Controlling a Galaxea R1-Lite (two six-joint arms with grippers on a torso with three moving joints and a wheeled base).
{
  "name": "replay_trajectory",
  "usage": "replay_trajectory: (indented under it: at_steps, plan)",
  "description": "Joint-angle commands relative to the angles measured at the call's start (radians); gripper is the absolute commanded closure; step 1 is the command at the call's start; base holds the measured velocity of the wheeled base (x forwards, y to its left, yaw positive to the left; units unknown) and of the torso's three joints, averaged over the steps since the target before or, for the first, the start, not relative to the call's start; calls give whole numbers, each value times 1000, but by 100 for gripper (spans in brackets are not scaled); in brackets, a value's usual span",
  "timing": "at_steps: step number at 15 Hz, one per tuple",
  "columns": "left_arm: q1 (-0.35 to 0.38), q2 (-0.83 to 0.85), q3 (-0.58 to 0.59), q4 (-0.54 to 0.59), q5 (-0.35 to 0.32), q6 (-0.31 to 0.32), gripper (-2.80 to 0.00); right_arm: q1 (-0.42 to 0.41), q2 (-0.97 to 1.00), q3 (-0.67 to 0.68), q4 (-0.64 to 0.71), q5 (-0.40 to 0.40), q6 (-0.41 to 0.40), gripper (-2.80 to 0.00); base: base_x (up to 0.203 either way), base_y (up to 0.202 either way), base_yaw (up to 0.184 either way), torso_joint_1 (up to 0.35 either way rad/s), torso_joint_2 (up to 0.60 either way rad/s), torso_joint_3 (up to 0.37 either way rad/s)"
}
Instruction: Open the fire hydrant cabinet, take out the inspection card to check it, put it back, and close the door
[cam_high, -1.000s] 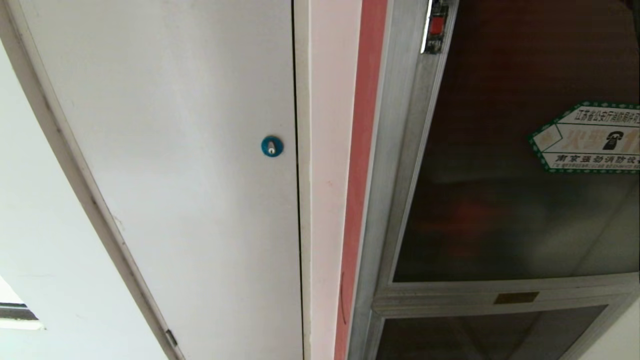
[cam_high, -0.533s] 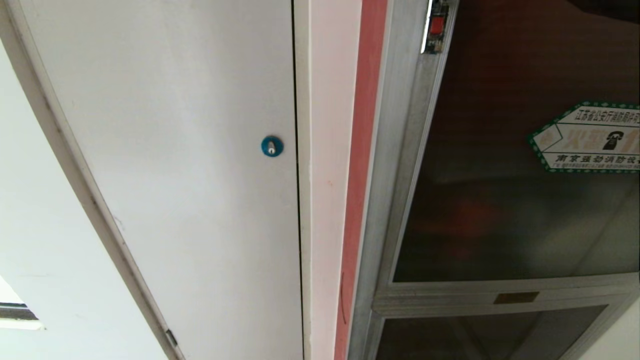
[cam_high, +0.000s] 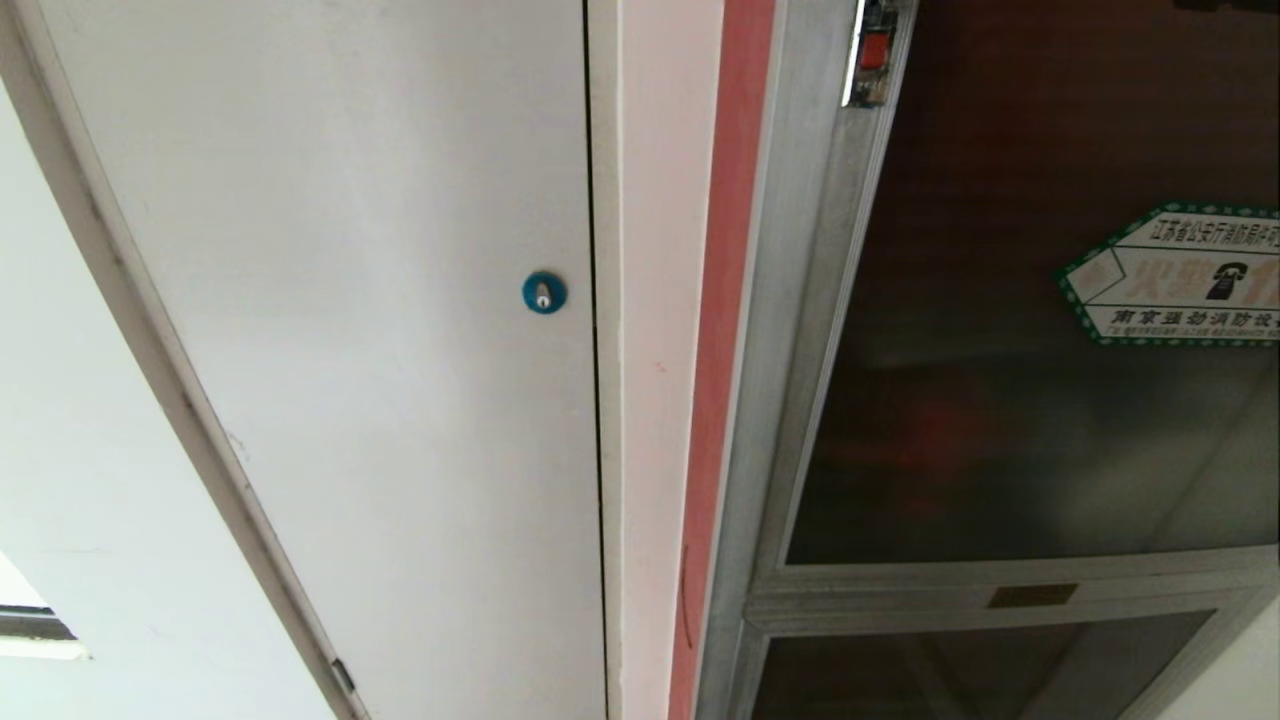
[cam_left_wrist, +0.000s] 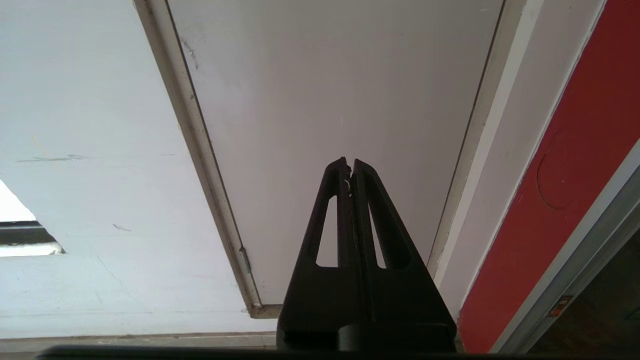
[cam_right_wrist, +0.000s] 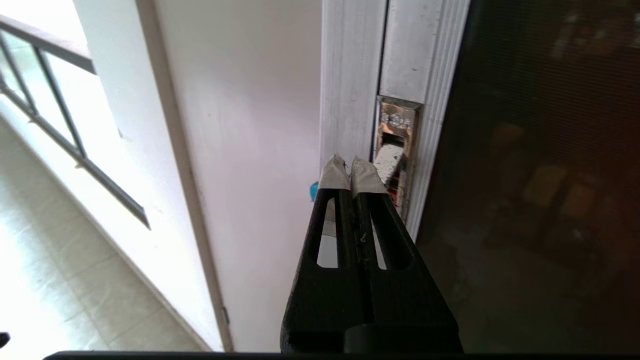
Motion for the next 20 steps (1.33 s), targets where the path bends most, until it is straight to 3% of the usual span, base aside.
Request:
replay_trajectory:
  at_steps: [1,5,20]
  plan:
    - [0,-1,6,0,0,0,0,-2,37,-37,32,26,-1,0,0,0,0,0,0,0]
    - [0,1,6,0,0,0,0,-24,100,-111,68,48,-2,0,0,0,0,0,0,0]
    - [0,-1,6,0,0,0,0,-44,139,-152,81,73,-8,0,0,0,0,0,0,0]
